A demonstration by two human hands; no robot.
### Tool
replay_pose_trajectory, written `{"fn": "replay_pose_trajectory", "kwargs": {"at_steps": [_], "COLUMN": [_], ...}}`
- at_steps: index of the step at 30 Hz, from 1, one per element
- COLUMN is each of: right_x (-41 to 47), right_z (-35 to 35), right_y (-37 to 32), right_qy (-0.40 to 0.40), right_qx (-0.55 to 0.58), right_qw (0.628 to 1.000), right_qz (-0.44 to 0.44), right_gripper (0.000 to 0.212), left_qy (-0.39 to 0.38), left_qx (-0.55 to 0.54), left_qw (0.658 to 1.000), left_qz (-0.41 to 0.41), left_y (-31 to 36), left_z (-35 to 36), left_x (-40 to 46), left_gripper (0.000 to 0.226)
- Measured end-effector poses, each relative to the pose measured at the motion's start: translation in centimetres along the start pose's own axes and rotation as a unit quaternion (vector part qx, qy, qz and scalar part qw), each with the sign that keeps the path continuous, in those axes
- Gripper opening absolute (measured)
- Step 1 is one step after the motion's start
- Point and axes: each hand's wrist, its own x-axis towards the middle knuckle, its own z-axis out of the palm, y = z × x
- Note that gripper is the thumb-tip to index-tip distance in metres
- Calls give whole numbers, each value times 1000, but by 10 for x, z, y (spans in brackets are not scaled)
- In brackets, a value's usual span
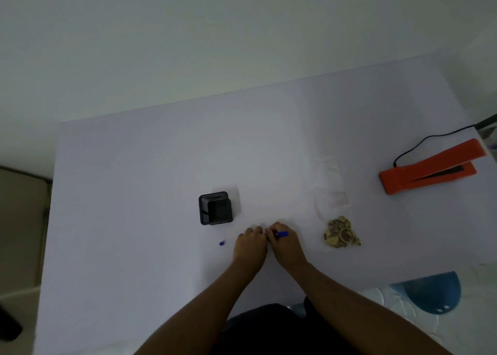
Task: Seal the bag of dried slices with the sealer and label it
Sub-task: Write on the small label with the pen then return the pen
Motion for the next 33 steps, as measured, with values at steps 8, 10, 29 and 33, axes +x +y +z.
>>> {"fn": "replay_pose_trajectory", "kwargs": {"at_steps": [8, 10, 29, 33], "right_x": [1, 1, 2, 3], "right_z": [2, 2, 0, 1], "right_y": [1, 1, 6, 9], "right_qy": [5, 8, 16, 11], "right_qx": [-18, -24, -37, -40], "right_qw": [1000, 1000, 999, 999], "right_qz": [-7, -10, -20, -15], "right_gripper": [21, 21, 21, 20], "left_qy": [-4, -4, -11, -11], "left_qx": [-1, -3, 5, 9], "left_qw": [1000, 1000, 1000, 1000], "left_qz": [-6, -7, -11, -10], "left_y": [1, 1, 3, 4], "left_z": [0, -1, -2, -3], "left_x": [2, 3, 5, 5], "left_gripper": [20, 20, 16, 16]}}
